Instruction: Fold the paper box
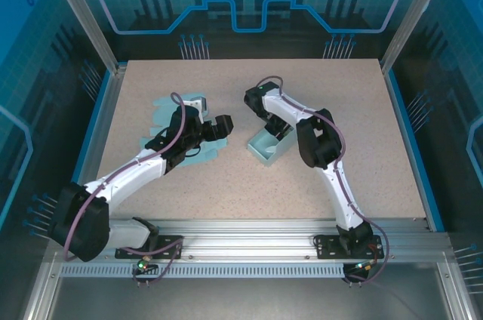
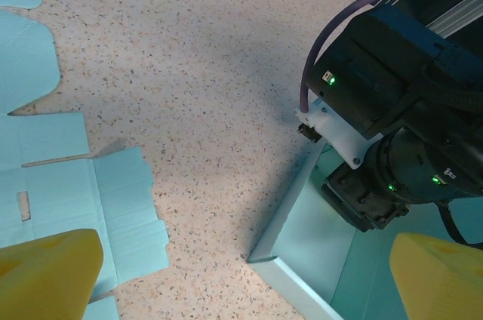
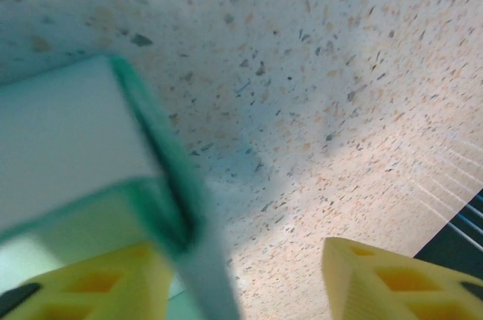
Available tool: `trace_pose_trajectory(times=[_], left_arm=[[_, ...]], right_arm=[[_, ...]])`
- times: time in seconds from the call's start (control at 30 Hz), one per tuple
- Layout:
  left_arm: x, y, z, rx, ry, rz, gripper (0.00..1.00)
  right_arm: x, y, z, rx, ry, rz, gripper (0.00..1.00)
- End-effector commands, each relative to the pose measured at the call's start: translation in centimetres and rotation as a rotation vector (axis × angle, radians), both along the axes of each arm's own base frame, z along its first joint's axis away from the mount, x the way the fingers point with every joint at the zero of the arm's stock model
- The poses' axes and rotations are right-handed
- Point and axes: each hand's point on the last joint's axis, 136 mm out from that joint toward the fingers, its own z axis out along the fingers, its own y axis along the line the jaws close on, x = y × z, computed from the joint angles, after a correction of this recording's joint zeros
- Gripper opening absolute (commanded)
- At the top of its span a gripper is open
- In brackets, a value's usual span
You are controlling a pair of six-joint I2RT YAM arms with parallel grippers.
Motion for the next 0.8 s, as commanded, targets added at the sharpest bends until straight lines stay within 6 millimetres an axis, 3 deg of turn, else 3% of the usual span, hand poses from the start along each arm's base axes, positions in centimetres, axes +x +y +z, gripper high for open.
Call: trace_pose_trajectory(times=[0.0,0.13,0.2,0.47,0.63,0.77], left_arm=[[0.1,0.1,-0.2,-0.005,0.001,-0.009,0.99],[0.0,0.2,-0.5,0.008,0.013,-0.005,0.99],[0.1,0.3,-0.6,0.012,0.016,-0.002,0.99],[0.5,0.3,-2.1,0.073,0.061,-0.011,0.99],[1.4,0.0,-3.7,0.148,0.109,-0.042,0.97],[2.4,-0.5,-4.3,0.241,0.110,-0.060,0.97]], right_arm=[[0.3,2.2,4.7,0.042,-0.112,0.054,0.65],[0.2,3.2,9.3,0.099,-0.229,0.078,0.81],[0.1,3.5,11.3,0.142,-0.282,0.077,1.00],[-2.2,3.5,19.3,0.324,-0.531,0.024,1.00],[-5.4,0.7,22.4,0.447,-0.689,-0.087,1.00],[-8.5,-4.1,23.2,0.470,-0.815,-0.241,1.00]])
